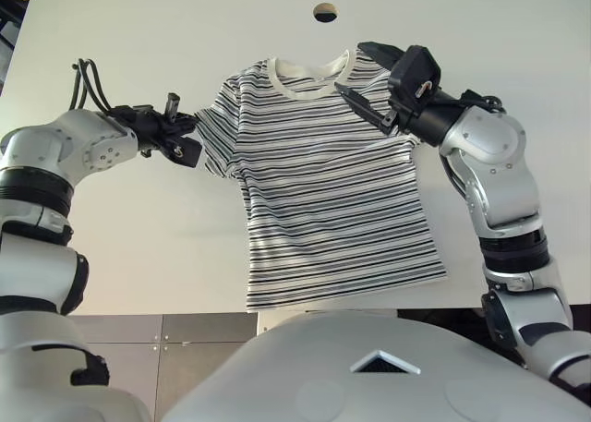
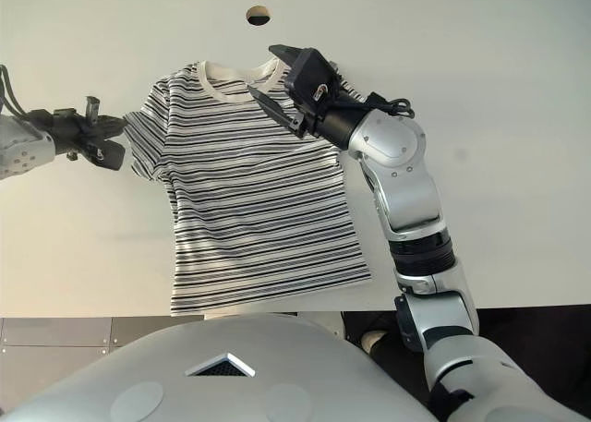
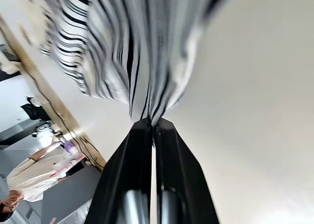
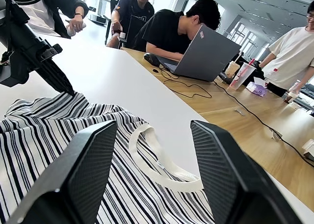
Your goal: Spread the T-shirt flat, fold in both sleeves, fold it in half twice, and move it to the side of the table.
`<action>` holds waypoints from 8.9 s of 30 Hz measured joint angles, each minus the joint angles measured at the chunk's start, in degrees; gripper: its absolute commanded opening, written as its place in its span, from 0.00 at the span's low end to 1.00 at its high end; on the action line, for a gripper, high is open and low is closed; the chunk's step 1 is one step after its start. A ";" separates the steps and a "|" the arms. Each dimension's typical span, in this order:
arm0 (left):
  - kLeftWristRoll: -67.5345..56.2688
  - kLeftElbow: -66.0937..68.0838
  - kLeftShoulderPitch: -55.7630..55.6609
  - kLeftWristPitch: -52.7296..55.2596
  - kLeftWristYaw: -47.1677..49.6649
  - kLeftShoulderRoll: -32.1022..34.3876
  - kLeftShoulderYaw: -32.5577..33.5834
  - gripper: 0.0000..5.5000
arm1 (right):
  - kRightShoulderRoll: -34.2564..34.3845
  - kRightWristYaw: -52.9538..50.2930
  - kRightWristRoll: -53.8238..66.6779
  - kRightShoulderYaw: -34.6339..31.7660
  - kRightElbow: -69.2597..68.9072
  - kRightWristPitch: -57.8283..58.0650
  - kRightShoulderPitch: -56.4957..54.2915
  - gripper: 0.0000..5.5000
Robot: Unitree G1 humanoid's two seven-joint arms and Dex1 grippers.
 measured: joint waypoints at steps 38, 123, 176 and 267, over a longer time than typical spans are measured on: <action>-10.98 -7.47 -3.40 5.42 -16.58 -12.58 2.82 0.02 | 0.10 -0.04 -1.75 0.61 1.46 -0.25 0.23 0.50; -30.12 -14.68 -1.59 11.18 -15.71 -10.71 18.59 0.68 | -17.44 -43.92 -61.29 34.42 85.51 -56.24 -35.43 0.50; -27.65 -14.58 -0.49 11.54 -14.33 -10.77 18.50 0.69 | -13.52 -37.65 -57.47 31.37 83.95 -62.08 -42.00 0.03; -25.92 -79.41 51.41 20.14 -42.85 8.42 15.50 0.69 | -40.81 42.57 -20.78 14.04 4.38 -45.12 3.19 0.43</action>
